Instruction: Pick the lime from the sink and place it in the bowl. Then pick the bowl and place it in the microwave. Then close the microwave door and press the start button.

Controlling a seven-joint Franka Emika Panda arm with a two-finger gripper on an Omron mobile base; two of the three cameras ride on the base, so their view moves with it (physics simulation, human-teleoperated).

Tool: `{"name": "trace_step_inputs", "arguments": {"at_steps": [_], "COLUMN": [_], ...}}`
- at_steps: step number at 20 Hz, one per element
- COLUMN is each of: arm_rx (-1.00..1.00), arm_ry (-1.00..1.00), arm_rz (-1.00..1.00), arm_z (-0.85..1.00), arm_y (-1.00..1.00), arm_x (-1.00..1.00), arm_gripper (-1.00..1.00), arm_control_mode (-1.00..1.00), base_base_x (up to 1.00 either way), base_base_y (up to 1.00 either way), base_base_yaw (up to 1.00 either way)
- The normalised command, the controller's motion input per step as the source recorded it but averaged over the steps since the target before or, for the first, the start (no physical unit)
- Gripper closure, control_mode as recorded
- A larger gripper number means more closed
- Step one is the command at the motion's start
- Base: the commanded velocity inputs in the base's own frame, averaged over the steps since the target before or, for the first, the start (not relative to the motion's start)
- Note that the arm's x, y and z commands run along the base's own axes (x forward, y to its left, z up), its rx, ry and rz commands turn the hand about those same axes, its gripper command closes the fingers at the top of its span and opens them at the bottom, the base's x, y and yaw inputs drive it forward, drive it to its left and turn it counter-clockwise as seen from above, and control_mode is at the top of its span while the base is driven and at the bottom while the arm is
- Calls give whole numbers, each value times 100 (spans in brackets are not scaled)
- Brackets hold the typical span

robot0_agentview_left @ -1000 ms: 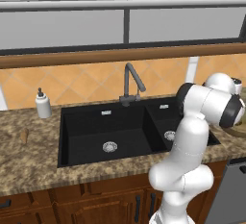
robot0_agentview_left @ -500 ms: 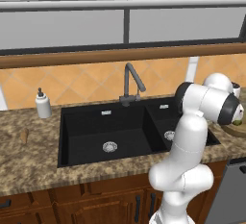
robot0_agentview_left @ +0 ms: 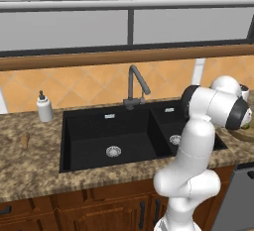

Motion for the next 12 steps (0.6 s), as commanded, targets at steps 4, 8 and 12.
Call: {"name": "trace_step_inputs", "arguments": {"at_steps": [4, 8, 12], "arm_rx": [-14, -22, -3], "arm_ry": [-6, 10, 14], "arm_rz": [29, 32, 30], "arm_z": [37, 48, 73], "arm_y": [31, 44, 7], "arm_x": [-19, -6, -6], "arm_gripper": [100, 100, 100], "arm_control_mode": [-100, -100, -100], "base_base_x": [0, 0, 0], "base_base_y": [0, 0, 0], "base_base_yaw": [0, 0, 0]}}
